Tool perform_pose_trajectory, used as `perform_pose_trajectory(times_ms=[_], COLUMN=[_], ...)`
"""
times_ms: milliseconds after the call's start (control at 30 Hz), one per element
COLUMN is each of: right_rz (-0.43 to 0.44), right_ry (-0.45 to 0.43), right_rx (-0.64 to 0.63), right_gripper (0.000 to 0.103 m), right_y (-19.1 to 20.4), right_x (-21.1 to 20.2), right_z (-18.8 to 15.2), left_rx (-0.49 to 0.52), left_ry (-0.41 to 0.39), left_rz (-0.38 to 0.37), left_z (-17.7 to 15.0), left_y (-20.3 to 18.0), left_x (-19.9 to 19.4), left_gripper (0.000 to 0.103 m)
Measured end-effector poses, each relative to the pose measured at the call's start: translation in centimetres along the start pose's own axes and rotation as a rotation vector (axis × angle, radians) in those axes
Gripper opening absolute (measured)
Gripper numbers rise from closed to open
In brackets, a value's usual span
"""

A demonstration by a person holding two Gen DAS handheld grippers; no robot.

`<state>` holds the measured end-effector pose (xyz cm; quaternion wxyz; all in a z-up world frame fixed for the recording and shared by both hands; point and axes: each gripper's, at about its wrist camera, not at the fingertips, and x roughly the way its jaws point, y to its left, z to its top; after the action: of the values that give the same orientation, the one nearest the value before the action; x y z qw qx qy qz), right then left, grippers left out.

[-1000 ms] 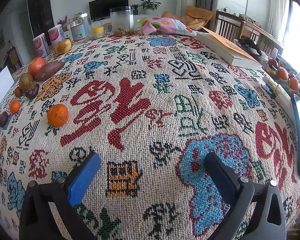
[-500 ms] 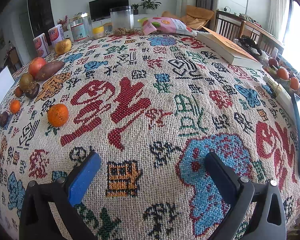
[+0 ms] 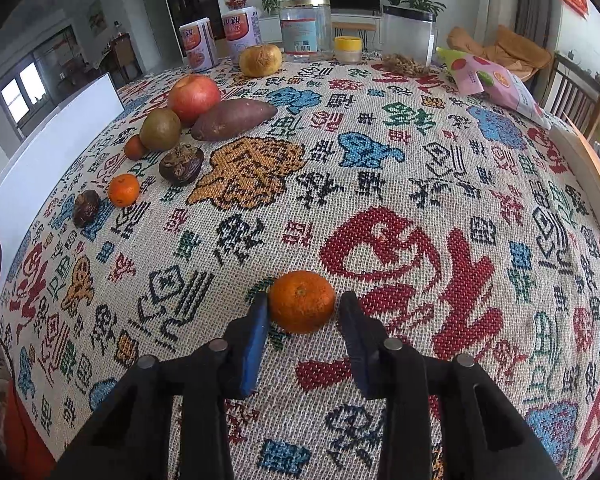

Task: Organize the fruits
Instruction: 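Lift the sweet potato with the left tool while the right tool grasps a tangerine, then carry both fruits over the white box and open both tools to drop them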

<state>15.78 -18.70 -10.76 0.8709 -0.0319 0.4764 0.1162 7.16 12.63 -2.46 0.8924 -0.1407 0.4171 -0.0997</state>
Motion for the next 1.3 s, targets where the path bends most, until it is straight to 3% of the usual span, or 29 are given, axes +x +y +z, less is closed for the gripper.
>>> perform_pose_trajectory(times_ms=[100, 233, 367, 500, 633, 767, 833, 900, 967, 1100, 1167, 1200, 1300], right_rz=[0.078, 0.253, 0.5, 0.673, 0.678, 0.61, 0.605, 0.613, 0.621, 0.544, 0.433, 0.355, 0.078], right_ry=[-0.001, 0.007, 0.037, 0.075, 0.085, 0.107, 0.128, 0.11, 0.066, -0.059, -0.106, -0.131, -0.161], right_rx=[0.023, -0.031, -0.134, -0.256, -0.347, -0.359, -0.32, -0.271, -0.249, -0.243, -0.226, -0.211, -0.15], right_gripper=[0.029, 0.029, 0.029, 0.03, 0.03, 0.034, 0.036, 0.044, 0.054, 0.06, 0.078, 0.083, 0.084], right_y=[1.0, 7.0, 18.3, 30.7, 40.3, 45.1, 45.3, 44.4, 42.1, 35.3, 30.1, 27.1, 17.3], right_x=[-1.5, -4.0, -5.6, -6.2, -4.8, -2.2, -1.2, -1.5, -2.3, -4.9, -5.4, -5.4, -4.1], right_z=[0.5, 2.5, 5.2, 7.3, 9.3, 10.3, 11.0, 11.6, 12.3, 11.0, 8.8, 7.3, 2.8], left_rx=[-0.11, -0.227, -0.342, -0.398, -0.422, -0.436, -0.426, -0.403, -0.382, -0.28, -0.21, -0.175, -0.092], left_ry=[-0.062, -0.165, -0.188, -0.121, -0.023, 0.006, -0.016, -0.054, -0.094, -0.151, -0.161, -0.157, -0.08], left_rz=[-0.02, 0.076, 0.213, 0.364, 0.417, 0.429, 0.458, 0.482, 0.482, 0.418, 0.362, 0.325, 0.236], left_z=[1.1, 3.1, 4.4, 4.1, 2.8, 2.2, 2.5, 3.0, 3.3, 3.6, 3.1, 2.8, 1.8], left_y=[2.9, 7.4, 13.4, 18.9, 21.9, 23.3, 23.1, 22.3, 21.1, 16.1, 12.5, 10.6, 6.1], left_x=[-5.0, -12.3, -16.0, -14.0, -10.3, -8.6, -8.5, -8.9, -9.4, -9.1, -7.8, -6.7, -1.2], left_gripper=[0.04, 0.04, 0.04, 0.04, 0.04, 0.041, 0.042, 0.054, 0.067, 0.076, 0.088, 0.089, 0.09])
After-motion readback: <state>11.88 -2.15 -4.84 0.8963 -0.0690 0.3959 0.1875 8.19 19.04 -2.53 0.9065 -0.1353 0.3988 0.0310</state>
